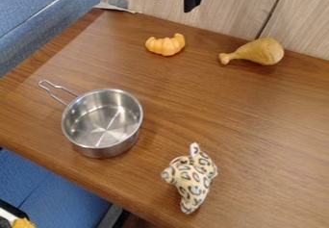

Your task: Put the drumstick in between the silver pot and croissant

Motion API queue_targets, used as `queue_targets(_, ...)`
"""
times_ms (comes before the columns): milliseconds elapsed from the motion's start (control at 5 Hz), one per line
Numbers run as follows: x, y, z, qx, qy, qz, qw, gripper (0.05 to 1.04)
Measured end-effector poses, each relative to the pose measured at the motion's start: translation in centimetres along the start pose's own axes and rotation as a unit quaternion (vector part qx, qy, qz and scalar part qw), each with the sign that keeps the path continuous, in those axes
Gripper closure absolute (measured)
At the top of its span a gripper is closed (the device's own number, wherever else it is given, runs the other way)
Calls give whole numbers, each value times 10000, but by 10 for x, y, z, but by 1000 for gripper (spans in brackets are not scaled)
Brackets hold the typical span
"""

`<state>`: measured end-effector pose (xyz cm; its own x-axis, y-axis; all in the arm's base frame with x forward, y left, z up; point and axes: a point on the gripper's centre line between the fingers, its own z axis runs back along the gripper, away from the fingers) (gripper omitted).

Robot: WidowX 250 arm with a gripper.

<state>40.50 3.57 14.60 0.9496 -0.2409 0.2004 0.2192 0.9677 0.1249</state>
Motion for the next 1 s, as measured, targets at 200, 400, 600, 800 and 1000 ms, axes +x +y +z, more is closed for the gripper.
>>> queue_targets(200,-2,-2,-14,-57,174,-19,9998,82)
queue_targets(400,0,-13,-23,-142,237,-253,9993,82)
queue_targets(600,6,-24,-29,-328,165,-500,9981,82)
queue_targets(800,14,-36,-35,-477,129,-974,9940,82)
queue_targets(1000,19,-53,-46,-836,240,-1863,9786,82)
